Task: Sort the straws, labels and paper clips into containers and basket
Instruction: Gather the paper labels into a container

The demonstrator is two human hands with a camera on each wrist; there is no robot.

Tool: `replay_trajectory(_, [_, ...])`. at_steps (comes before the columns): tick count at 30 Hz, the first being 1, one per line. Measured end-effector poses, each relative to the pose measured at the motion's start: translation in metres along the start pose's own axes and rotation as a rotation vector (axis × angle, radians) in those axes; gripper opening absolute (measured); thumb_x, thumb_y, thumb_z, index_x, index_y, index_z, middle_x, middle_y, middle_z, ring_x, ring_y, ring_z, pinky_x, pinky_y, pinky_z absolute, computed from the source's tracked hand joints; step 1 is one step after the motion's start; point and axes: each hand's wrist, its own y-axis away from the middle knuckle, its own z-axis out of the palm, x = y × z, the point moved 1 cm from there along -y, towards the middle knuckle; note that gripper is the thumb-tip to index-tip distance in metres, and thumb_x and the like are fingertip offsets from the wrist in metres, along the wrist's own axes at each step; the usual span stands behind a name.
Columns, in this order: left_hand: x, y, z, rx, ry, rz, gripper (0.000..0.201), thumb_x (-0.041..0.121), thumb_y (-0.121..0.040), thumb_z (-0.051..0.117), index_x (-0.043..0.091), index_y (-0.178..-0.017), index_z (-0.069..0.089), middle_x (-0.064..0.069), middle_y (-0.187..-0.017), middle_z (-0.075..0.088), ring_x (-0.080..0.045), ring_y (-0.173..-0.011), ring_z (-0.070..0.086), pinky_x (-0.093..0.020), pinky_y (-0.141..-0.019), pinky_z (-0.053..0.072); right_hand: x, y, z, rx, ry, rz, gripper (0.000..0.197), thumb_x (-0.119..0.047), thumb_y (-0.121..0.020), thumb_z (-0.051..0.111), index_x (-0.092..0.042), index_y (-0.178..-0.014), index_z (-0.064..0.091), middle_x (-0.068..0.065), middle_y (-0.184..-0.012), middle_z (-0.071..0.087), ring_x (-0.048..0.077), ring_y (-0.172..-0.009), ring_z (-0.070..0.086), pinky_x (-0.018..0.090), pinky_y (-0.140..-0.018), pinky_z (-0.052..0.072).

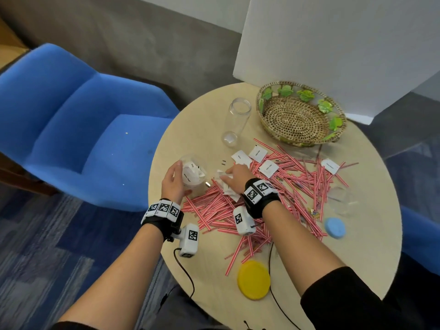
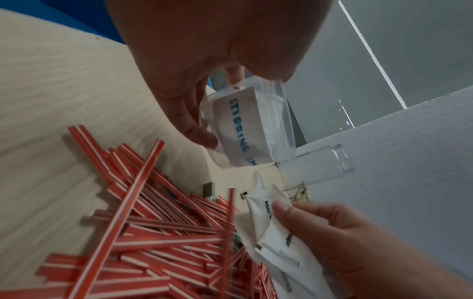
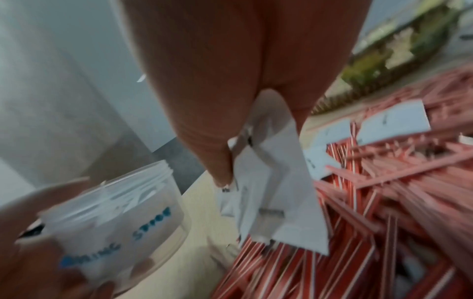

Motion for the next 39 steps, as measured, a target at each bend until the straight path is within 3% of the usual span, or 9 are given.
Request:
replay_trajectory(6, [0.000,0.025,0.032,-0.246,0.006,-0.057,0.040,0.051,-0.104,0.038,0.027,-0.125,0.063,-0.005,-0.121,0.063,-0.028,-0.105,0.064,-0.032,-0.062,0.057,0.015,0.025,-0.026,0.194,0.049,-0.041,0.039,-0.035,-0.088,0.071,-0.006,-0.113,0.072,0.011,-0.118,0.070,0.023,-0.114,0.063,0.029,-0.100,0.045])
replay_trajectory(12, [-0.005,0.049,0.056,-0.288,-0.087,0.078,0.046,0.049,-0.098,0.050,0.019,-0.132,0.059,0.010,-0.113,0.060,-0.022,-0.108,0.059,-0.038,-0.079,0.057,0.057,0.057,-0.073,0.546,-0.390,0.001,0.031,-0.029,-0.083,0.077,-0.013,-0.109,0.072,0.004,-0.107,0.071,0.019,-0.104,0.064,0.028,-0.088,0.047])
replay_trajectory(18, [-0.025,0.086,0.089,-0.485,-0.328,0.167,0.048,0.056,-0.101,0.037,0.026,-0.131,0.060,0.001,-0.123,0.061,-0.025,-0.113,0.060,-0.055,-0.094,0.053,0.055,0.081,-0.078,0.721,-0.700,-0.096,0.034,-0.027,-0.093,0.067,-0.012,-0.123,0.063,-0.002,-0.107,0.062,0.013,-0.101,0.056,0.025,-0.088,0.044])
replay_trajectory(21, [-0.035,0.104,0.103,-0.503,-0.310,0.132,0.065,0.078,-0.088,0.033,0.035,-0.128,0.058,0.000,-0.125,0.063,-0.027,-0.109,0.064,-0.056,-0.086,0.058,0.060,0.096,-0.059,0.719,-0.559,-0.149,0.028,-0.027,-0.092,0.068,-0.011,-0.116,0.066,-0.003,-0.099,0.064,0.012,-0.093,0.058,0.021,-0.080,0.043])
replay_trajectory(24, [-0.037,0.115,0.110,-0.415,-0.325,0.165,0.057,0.073,-0.089,0.032,0.038,-0.126,0.058,-0.004,-0.137,0.058,-0.030,-0.120,0.060,-0.047,-0.096,0.052,0.076,0.111,-0.048,0.657,-0.369,-0.278,0.017,-0.027,-0.089,0.071,-0.015,-0.099,0.066,-0.005,-0.087,0.064,0.010,-0.078,0.058,0.016,-0.068,0.041])
replay_trajectory(27, [-0.041,0.118,0.110,-0.333,-0.219,0.067,0.024,0.055,-0.100,0.043,0.042,-0.109,0.060,-0.004,-0.114,0.064,-0.034,-0.088,0.073,-0.041,-0.064,0.062,0.089,0.124,-0.047,0.504,-0.252,-0.247,0.016,-0.034,-0.087,0.072,-0.024,-0.085,0.061,-0.014,-0.073,0.057,-0.002,-0.064,0.050,0.011,-0.056,0.035])
replay_trajectory(29, [-0.041,0.119,0.111,-0.331,-0.233,0.082,0.023,0.050,-0.102,0.042,0.039,-0.110,0.059,-0.003,-0.107,0.064,-0.031,-0.079,0.073,-0.037,-0.056,0.061,0.093,0.127,-0.049,0.429,-0.178,-0.180,0.022,-0.037,-0.087,0.072,-0.022,-0.076,0.062,-0.012,-0.064,0.054,0.001,-0.057,0.045,0.017,-0.053,0.031])
replay_trajectory(34, [-0.038,0.118,0.114,-0.380,-0.308,0.155,0.024,0.047,-0.104,0.039,0.037,-0.114,0.059,0.002,-0.102,0.063,-0.023,-0.075,0.070,-0.035,-0.055,0.060,0.091,0.128,-0.064,0.157,-0.211,-0.143,0.027,-0.037,-0.096,0.061,-0.014,-0.103,0.075,0.000,-0.085,0.069,0.012,-0.070,0.057,0.030,-0.067,0.047])
replay_trajectory(39, [-0.028,0.114,0.118,-0.423,-0.319,0.174,0.026,0.045,-0.102,0.046,0.035,-0.122,0.060,0.009,-0.110,0.059,-0.024,-0.086,0.069,-0.047,-0.061,0.062,0.084,0.122,-0.067,0.334,-0.025,-0.161,0.038,-0.035,-0.088,0.070,-0.012,-0.118,0.068,-0.001,-0.108,0.050,0.012,-0.089,0.054,0.024,-0.079,0.044])
